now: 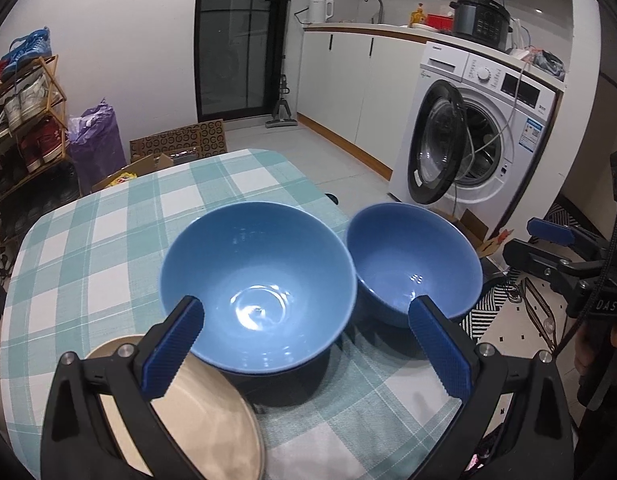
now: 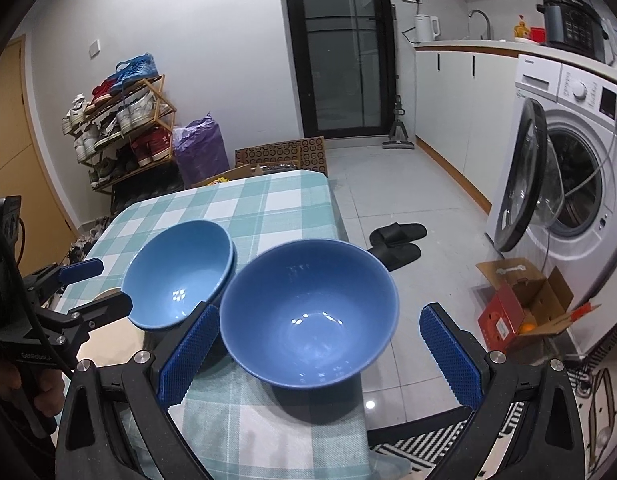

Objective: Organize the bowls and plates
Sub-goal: 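Move both tools to the rim of another light-blue bowl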

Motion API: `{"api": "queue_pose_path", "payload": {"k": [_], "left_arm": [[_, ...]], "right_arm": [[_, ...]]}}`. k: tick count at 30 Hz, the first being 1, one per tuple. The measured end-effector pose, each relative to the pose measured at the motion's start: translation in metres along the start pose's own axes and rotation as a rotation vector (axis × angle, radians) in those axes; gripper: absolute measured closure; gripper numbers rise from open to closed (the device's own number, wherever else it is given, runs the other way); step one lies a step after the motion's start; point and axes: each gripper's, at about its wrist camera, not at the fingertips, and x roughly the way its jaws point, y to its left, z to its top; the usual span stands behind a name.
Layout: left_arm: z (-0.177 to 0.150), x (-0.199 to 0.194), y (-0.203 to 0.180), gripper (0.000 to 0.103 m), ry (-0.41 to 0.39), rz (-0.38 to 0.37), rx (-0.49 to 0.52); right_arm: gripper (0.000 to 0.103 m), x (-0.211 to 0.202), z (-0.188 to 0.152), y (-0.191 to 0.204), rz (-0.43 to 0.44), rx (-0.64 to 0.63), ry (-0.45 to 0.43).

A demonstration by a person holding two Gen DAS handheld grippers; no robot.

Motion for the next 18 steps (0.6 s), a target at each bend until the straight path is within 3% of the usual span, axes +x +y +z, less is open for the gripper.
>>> {"api": "queue_pose_path", "payload": {"k": [18], "left_arm": [[-0.009,0.025,-0.039,0.001,0.054,-0.069,0.012]], "right_arm": [[0.001,-0.003,-0.024,-0.035,-0.027,0.069,0.028]]}}
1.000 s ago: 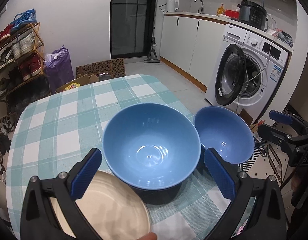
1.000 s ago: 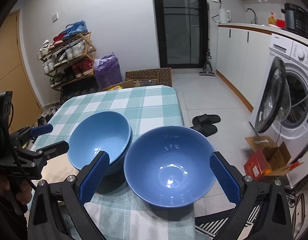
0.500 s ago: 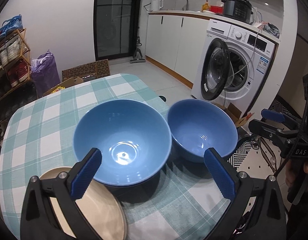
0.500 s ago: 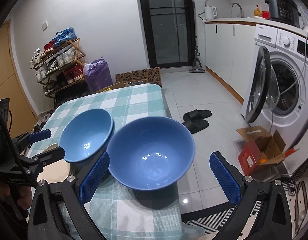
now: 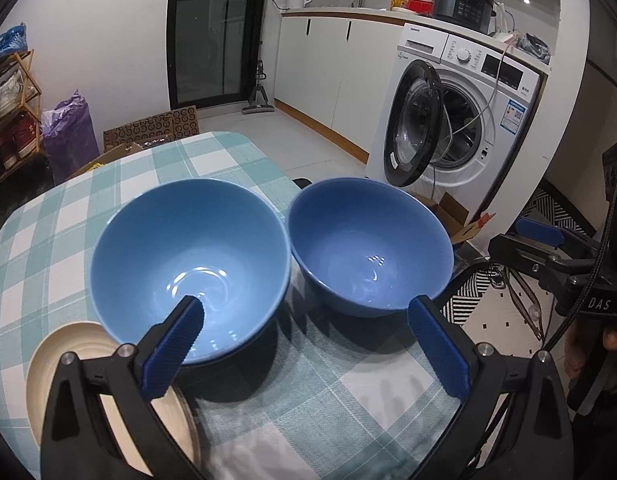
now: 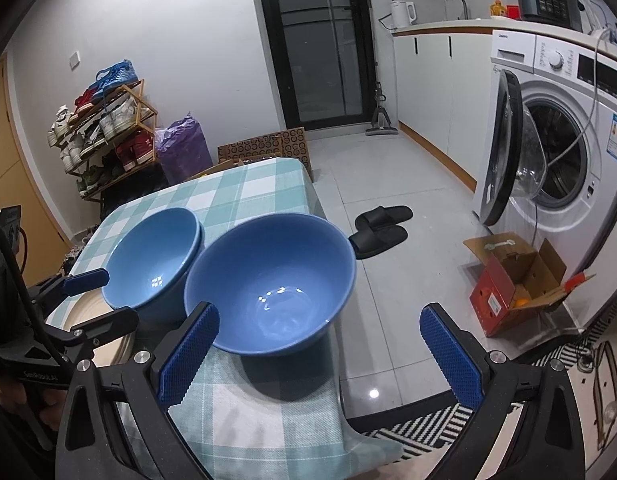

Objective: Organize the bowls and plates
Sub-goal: 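Move both tools to the rim of another light-blue bowl, then close both tools on opposite rims of the blue bowl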

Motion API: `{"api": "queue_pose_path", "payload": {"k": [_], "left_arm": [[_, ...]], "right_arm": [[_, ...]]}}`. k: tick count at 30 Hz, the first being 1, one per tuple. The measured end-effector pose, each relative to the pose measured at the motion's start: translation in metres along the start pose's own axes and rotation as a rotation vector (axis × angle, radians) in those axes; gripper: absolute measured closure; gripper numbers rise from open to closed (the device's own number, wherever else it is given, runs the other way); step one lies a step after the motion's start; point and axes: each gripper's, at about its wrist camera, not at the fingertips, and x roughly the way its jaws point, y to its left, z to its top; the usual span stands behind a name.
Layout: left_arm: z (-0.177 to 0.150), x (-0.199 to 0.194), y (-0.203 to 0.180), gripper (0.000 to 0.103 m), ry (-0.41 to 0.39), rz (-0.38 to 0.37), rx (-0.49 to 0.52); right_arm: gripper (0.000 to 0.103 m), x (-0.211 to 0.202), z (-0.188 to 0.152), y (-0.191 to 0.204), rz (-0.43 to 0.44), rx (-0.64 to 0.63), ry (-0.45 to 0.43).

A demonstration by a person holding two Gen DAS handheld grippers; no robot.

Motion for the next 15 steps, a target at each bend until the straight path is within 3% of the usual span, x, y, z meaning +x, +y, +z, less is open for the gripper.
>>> {"api": "queue_pose_path", "payload": {"k": [3,6,8,10,15], "left_arm": [[-0.001,0.004,-0.005,0.002,0.007,-0.017,-0.001],[-0.002,0.006,-0.01,0.012,0.017,-0.037,0.0],[-0.002,0.007,-0.012,0.013,0.022,-0.049,-0.003],[-0.003,0.008,-0.013,0.03,0.022,-0.065,-0.005],[-0.004,0.015,-0.015,0.04,0.058,-0.1,-0.014]], "right_arm": [[0.001,0.002,-0.003,-0.005,0.0,0.011,0.005],[0.001,0.004,-0.006,-0.008,0.0,0.017,0.01],[0.001,0.005,-0.007,-0.011,0.002,0.022,0.012],[0.001,0.006,-0.008,-0.013,0.005,0.025,0.014],[0.001,0.009,-0.01,-0.014,0.009,0.035,0.019]]}}
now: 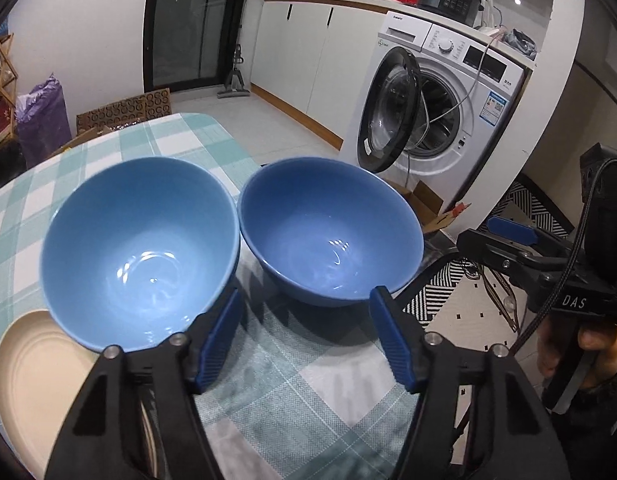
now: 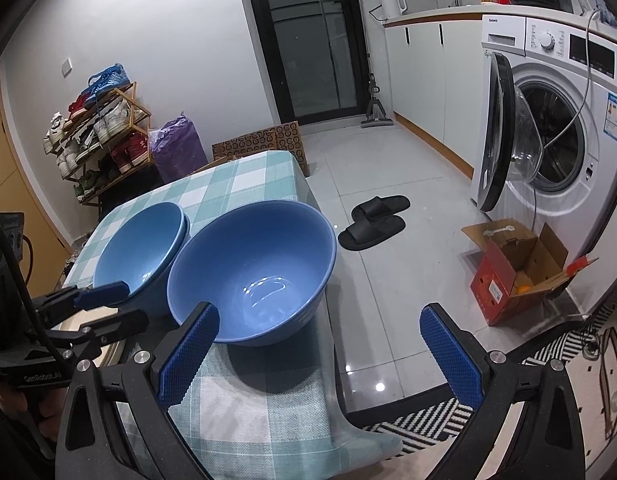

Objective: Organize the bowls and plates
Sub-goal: 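Close both tools on opposite rims of the blue bowl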

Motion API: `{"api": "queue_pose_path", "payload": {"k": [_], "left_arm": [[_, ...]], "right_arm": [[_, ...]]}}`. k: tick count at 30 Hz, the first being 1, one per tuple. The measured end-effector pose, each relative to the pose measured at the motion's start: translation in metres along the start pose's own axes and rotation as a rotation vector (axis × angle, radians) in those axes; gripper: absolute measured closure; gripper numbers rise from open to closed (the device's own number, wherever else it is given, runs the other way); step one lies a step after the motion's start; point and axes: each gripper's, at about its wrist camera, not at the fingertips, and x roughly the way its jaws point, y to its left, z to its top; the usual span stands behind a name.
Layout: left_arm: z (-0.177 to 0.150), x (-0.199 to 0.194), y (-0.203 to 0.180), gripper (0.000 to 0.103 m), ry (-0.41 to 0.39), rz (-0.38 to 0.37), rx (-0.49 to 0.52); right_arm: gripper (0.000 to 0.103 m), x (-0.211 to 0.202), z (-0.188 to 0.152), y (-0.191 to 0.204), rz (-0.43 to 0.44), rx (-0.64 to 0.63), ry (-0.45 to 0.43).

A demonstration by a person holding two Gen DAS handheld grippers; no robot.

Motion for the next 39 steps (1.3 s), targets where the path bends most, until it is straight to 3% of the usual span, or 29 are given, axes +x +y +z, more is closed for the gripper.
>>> {"api": "queue_pose_path", "payload": {"k": [6,31,33,35,39], "left_arm": [[-0.001,0.01,0.001,0.052,0.046,-0.041,-0.017],[0.013,0.034,0.007,0.053,0.063,-0.018,-0.059],[0.014,0.036,0.007,0.053,0.064,-0.021,-0.062],[0.016,0.037,0.006,0.053,0.063,-0.02,-0.066],[0.017,0.04,0.005,0.053,0.061,-0.011,-0.063]], "right_arm": [[0.001,0.009,-0.001,0.003,0.005,0.003,0.016],[0.001,0.05,0.018,-0.003,0.001,0.024,0.045],[0.005,0.055,0.022,-0.006,0.003,0.034,0.052],[0.017,0.061,0.025,-0.009,0.001,0.04,0.061],[0.023,0.074,0.03,-0.011,0.005,0.04,0.081]]}}
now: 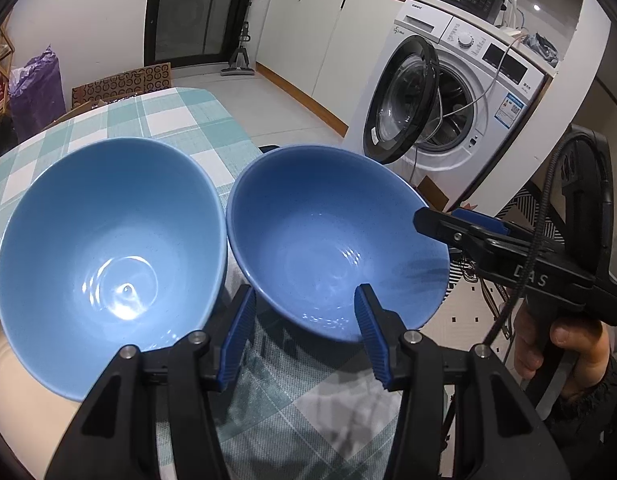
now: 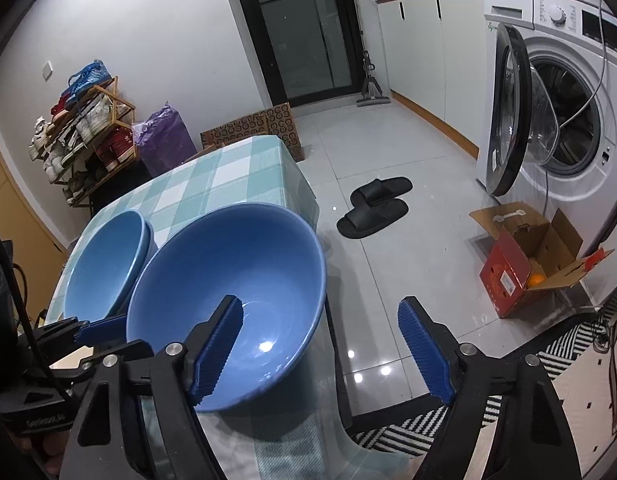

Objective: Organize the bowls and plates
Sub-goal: 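Close both tools on opposite rims of the blue bowl, then lift the gripped blue bowl off the table with both tools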

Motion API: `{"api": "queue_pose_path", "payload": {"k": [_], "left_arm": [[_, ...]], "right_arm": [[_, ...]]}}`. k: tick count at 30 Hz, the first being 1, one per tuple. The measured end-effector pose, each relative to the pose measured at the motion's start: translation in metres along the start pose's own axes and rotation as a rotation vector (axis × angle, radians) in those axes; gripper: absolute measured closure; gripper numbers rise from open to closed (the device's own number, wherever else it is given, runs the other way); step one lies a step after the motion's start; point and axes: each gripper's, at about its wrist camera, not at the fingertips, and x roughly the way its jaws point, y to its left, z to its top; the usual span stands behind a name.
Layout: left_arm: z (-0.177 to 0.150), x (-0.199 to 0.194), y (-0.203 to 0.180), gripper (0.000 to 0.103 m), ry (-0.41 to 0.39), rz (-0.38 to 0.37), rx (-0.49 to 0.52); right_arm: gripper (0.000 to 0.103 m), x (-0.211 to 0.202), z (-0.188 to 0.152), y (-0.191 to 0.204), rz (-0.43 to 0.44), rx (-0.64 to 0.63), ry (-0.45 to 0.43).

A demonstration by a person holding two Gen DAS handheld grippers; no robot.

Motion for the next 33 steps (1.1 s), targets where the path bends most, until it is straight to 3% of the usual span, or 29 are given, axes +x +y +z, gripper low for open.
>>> {"api": "queue_pose_path", "payload": {"k": [17,29,33], "left_arm": [[0.003,0.002,0.001,0.053,0.005,-0.006,-0.023],[0.004,0.004,-0.002,0.053,-0.007,0.013,-0.003],[0.004,0.003,-0.002,0.062,-0.012,0.018,0.002]], "right_arm": [[0.07,0.029,0.006,0.011,0.013,-0.04,0.028],[0.081,0.029,0.002,0.01,-0.018,-0.063,0.016],[0.082,0.026,0.0,0.009,-0.038,-0.076,0.009]]}}
